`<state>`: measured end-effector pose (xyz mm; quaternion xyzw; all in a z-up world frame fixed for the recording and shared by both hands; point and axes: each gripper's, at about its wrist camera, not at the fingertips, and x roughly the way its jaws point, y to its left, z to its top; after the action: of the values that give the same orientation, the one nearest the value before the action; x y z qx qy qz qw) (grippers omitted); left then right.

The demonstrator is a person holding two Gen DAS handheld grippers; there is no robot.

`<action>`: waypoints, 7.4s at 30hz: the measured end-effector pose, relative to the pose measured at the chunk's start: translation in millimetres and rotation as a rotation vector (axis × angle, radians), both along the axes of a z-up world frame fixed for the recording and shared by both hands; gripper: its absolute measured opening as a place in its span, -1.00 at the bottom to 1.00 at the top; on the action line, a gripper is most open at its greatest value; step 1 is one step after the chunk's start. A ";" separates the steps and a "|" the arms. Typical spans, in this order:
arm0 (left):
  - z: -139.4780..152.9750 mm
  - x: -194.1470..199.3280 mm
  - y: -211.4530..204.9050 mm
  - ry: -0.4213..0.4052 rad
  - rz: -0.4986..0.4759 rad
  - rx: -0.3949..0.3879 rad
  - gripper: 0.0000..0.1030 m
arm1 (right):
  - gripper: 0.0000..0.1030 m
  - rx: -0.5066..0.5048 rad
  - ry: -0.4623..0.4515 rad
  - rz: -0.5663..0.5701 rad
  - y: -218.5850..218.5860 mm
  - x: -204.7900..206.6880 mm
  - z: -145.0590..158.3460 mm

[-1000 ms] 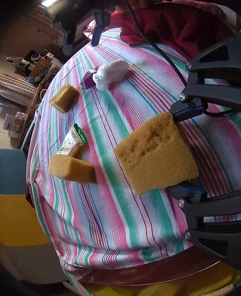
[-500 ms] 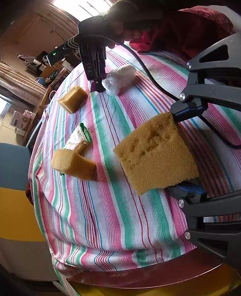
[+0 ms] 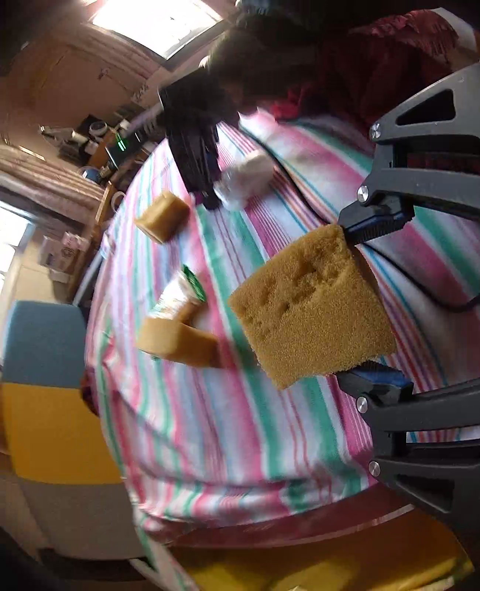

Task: Organize objects
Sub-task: 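Lower the sponge into the gold tray and open the left gripper, then carry the purple packet to the tray and release it with the right gripper, then move both grippers back toward the remaining items on the cloth, then grasp another yellow sponge block with the left gripper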

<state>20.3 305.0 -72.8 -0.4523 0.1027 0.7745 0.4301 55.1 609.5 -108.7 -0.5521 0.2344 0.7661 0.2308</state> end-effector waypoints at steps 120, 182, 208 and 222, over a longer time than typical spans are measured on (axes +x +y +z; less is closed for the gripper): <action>57.8 -40.6 -294.3 0.236 0.756 -0.086 0.59 | 0.32 -0.043 0.319 0.839 -437.2 -90.9 62.7; 60.7 -34.8 -81.0 0.155 0.284 -0.068 0.57 | 0.61 -0.029 0.450 -0.076 -50.2 19.5 63.4; 38.9 -69.3 46.6 0.057 0.113 -0.084 0.27 | 0.75 -0.173 0.583 -0.304 -11.4 54.0 62.7; -18.6 -121.4 117.2 -0.007 0.092 -0.177 -0.29 | 0.75 -0.214 0.552 -0.268 -10.9 45.8 55.9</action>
<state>-101.1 422.2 -91.4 -0.4954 0.1485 0.7797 0.3530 100.9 598.5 -52.8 -0.3088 0.4381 0.8207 0.1978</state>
